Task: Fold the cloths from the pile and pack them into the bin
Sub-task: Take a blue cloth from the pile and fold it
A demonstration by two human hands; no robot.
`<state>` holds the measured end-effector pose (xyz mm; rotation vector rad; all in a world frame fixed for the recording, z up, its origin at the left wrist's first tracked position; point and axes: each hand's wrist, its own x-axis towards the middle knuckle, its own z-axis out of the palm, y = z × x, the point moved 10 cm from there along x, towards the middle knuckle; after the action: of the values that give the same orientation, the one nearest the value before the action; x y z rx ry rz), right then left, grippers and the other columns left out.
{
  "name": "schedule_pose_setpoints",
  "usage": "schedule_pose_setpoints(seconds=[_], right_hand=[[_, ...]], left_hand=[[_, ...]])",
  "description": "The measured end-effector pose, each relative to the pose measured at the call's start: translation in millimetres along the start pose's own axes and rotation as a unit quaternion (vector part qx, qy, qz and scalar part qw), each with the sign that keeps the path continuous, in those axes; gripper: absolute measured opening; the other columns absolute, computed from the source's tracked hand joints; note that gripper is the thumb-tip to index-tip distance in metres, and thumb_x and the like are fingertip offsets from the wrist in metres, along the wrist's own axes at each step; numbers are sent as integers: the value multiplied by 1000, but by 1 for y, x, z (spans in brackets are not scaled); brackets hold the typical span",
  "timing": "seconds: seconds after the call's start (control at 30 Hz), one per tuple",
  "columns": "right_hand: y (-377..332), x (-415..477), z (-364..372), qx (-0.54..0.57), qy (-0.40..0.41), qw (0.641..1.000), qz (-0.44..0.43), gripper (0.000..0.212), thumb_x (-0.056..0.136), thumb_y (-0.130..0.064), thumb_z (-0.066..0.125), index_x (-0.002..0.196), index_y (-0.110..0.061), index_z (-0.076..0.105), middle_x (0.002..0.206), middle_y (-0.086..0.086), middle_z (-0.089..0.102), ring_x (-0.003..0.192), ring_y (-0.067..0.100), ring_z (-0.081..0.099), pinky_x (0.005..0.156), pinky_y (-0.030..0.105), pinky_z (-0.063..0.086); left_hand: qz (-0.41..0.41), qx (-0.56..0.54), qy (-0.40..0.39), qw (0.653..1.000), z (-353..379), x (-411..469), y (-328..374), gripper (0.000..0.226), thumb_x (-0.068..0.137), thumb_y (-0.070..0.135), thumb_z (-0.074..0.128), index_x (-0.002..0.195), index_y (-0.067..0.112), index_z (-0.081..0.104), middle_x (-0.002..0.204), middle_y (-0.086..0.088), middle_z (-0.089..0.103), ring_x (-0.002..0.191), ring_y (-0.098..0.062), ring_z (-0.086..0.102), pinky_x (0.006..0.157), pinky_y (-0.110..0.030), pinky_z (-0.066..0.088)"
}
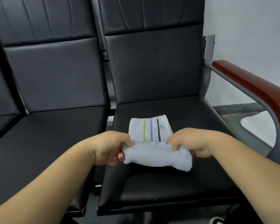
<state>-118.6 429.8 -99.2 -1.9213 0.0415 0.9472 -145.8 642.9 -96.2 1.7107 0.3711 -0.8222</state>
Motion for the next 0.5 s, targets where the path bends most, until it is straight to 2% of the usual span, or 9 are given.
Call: schedule_pose_setpoints(seconds=[0.07,0.1,0.17,0.23,0.27,0.33,0.4,0.43,0.5], right_hand=[[-2,1,-2,47,-21,999,-3,15,73,-4,63,85,-10,67,89,11,65,81,25,60,66,31,45],[-4,6,-7,53,-10,999,-8,15,78,-3,63,89,-10,71,92,10,69,80,23,62,62,29,47],[-9,14,-16,64,31,997,-14,17,80,-5,66,93,-12,74,95,11,71,79,22,61,57,27,46],[-11,23,-27,66,78,994,-24,21,78,-7,66,96,-16,70,94,10,66,84,24,56,64,32,46],[-12,28,-32,70,100,992,-29,24,76,-8,64,97,-20,68,92,9,61,85,25,53,68,35,46],[-16,33,-38,80,133,987,-34,24,74,-10,59,94,-23,63,89,6,52,84,25,45,70,38,41],[-21,39,-42,58,157,985,-33,13,69,-12,54,78,-21,54,79,5,44,74,24,37,64,39,32],[-22,42,-46,45,169,984,-29,13,68,-11,52,71,-21,44,72,3,38,68,22,31,60,38,27],[-27,49,-55,26,198,979,-33,24,71,-5,49,68,-20,30,65,0,29,60,18,21,55,35,18]], left_hand=[[-17,-18,-18,1000,-4,-2,-2,10,82,17,48,84,16,58,64,1,53,47,-10,38,46,-18,25],[-16,-22,-13,1000,-9,1,-1,10,82,18,48,87,16,57,64,2,51,47,-9,38,46,-18,24],[-7,-31,32,999,-21,9,1,16,83,19,52,97,15,59,67,2,52,48,-9,40,45,-19,25],[18,-44,99,994,-36,18,4,20,84,17,56,102,13,64,69,1,53,47,-10,42,42,-20,29],[37,-41,124,991,-41,21,8,16,85,16,56,98,13,66,68,1,53,48,-10,43,42,-21,31],[77,-21,155,985,-47,27,19,8,87,14,56,80,16,60,65,1,50,50,-11,43,44,-22,32],[105,-8,176,979,-54,36,28,21,88,12,57,68,18,52,63,0,46,53,-13,42,46,-23,31],[115,-7,182,976,-56,42,33,23,89,12,57,67,18,52,62,-1,46,54,-14,42,47,-24,31],[129,-8,197,972,-58,50,40,20,90,13,58,70,17,55,59,-2,46,52,-14,41,48,-25,29]])
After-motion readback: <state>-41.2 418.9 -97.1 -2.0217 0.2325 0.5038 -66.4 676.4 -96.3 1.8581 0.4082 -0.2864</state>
